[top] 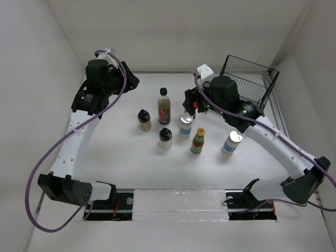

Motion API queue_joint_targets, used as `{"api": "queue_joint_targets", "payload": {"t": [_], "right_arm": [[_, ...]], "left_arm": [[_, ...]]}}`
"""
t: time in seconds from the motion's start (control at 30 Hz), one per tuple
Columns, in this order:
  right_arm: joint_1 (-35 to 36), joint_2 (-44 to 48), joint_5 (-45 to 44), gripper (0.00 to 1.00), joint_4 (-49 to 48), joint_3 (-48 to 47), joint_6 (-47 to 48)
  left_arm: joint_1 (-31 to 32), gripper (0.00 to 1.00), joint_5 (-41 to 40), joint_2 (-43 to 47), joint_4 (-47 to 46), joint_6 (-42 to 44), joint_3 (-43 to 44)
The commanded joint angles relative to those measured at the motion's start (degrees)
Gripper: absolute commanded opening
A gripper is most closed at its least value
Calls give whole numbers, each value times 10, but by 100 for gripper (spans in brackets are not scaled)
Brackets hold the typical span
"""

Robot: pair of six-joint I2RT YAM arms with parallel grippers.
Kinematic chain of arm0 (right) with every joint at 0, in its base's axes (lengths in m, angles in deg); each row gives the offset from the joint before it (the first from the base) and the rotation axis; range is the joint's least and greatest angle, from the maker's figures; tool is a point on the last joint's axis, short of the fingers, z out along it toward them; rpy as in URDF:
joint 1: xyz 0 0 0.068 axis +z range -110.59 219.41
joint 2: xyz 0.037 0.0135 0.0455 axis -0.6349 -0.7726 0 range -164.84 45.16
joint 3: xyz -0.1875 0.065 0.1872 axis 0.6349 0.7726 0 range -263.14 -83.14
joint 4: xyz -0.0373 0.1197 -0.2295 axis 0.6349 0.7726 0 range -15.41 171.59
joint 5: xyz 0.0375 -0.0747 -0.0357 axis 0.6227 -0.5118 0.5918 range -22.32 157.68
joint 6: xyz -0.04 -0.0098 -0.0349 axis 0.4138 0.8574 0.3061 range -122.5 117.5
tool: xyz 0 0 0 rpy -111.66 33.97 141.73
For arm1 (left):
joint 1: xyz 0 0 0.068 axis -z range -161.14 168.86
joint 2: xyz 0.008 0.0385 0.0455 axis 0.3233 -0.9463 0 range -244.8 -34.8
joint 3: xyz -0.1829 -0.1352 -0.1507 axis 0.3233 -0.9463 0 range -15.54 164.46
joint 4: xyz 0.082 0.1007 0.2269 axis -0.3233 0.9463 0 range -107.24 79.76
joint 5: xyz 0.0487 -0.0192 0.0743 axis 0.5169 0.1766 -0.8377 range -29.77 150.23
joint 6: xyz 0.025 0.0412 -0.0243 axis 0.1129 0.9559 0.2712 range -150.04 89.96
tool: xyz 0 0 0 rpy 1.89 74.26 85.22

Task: Organize the condiment bottles

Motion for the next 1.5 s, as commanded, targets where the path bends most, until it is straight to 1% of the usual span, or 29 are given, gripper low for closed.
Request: {"api": "queue_joint_targets", "payload": {"t": [0.0,0.13,0.17,0.2,0.23,0.27,0.3,0.37,0.53,0.67,0.77,0.8,0.9,0.97,1.07,1.1,1.13,1.17,1.23,1.27,1.37,1.47], "right_arm": [[11,-27,29,79,-63,-4,8],[11,-74,40,82,-98,-20,19],[11,-98,47,82,-115,-28,24],[11,-98,47,82,-115,-28,24],[11,-125,66,82,-122,-46,37],[11,-138,71,82,-122,-53,38],[16,-151,71,82,-144,-53,44],[16,-183,87,82,-165,-64,44],[16,-232,92,81,-231,-77,55],[16,-274,86,81,-244,-112,60],[16,-293,73,80,-266,-117,66],[16,-300,73,79,-271,-117,66],[16,-317,67,70,-279,-122,66],[21,-322,60,67,-284,-122,66],[22,-327,55,67,-314,-115,60],[22,-334,60,62,-314,-115,60],[27,-334,55,52,-314,-115,60],[27,-340,50,36,-314,-122,60],[32,-340,43,24,-314,-122,60],[32,-333,37,11,-314,-122,53],[32,-310,16,0,-320,-134,47],[32,-275,-5,0,-320,-180,47]], "left_arm": [[-1,53,-43,2,4,-5,28],[-1,65,-43,12,4,-5,-1],[-1,71,-43,12,4,-11,-6],[-1,75,-43,12,4,-11,-13],[-1,80,-43,12,4,-11,-13],[-1,80,-43,12,4,-11,-13],[-1,81,-43,5,9,-5,-13],[-1,82,-43,-2,14,1,-13],[-1,80,-48,-8,28,14,-1],[-1,80,-31,-8,22,14,-9],[-1,79,-17,-13,22,14,-14],[-1,79,-17,-13,22,14,-14],[-1,78,-11,-13,16,14,-25],[-1,78,-11,-13,16,14,-25],[-1,78,-11,-13,11,14,-31],[-1,78,-11,-13,11,14,-37],[-1,77,-11,-13,11,14,-37],[-1,77,-11,-13,11,14,-37],[-1,77,-11,-7,11,14,-42],[-1,77,-18,-7,6,14,-42],[-1,77,-23,-7,6,14,-42],[-1,77,-23,-7,6,14,-37]]}}
